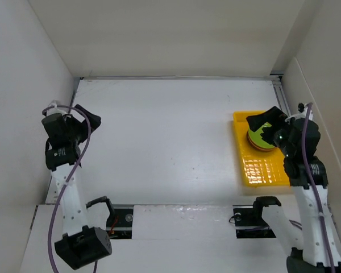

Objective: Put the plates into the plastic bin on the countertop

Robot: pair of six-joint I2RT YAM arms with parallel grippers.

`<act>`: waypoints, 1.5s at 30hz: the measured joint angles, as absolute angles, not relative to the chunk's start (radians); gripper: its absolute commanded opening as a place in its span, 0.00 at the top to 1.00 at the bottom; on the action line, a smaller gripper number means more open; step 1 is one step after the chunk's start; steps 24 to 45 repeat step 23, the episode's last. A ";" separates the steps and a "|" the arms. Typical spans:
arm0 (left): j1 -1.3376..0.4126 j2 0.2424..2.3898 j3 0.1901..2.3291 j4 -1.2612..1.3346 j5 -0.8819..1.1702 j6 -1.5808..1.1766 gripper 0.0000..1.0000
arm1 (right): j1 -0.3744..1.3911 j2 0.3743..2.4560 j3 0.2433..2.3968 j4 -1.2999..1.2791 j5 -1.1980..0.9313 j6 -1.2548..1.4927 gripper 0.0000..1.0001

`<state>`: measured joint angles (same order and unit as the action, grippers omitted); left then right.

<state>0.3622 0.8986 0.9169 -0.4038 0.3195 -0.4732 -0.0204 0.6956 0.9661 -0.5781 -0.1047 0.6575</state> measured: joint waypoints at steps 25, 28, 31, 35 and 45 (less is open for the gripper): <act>0.347 0.159 0.884 -0.778 0.253 -0.534 0.00 | 0.357 0.249 1.258 -1.125 0.150 0.565 0.00; 0.347 0.159 0.884 -0.778 0.253 -0.534 0.00 | 0.357 0.249 1.258 -1.125 0.150 0.565 0.00; 0.347 0.159 0.884 -0.778 0.253 -0.534 0.00 | 0.357 0.249 1.258 -1.125 0.150 0.565 0.00; 0.347 0.159 0.884 -0.778 0.253 -0.534 0.00 | 0.357 0.249 1.258 -1.125 0.150 0.565 0.00; 0.347 0.159 0.884 -0.778 0.253 -0.534 0.00 | 0.357 0.249 1.258 -1.125 0.150 0.565 0.00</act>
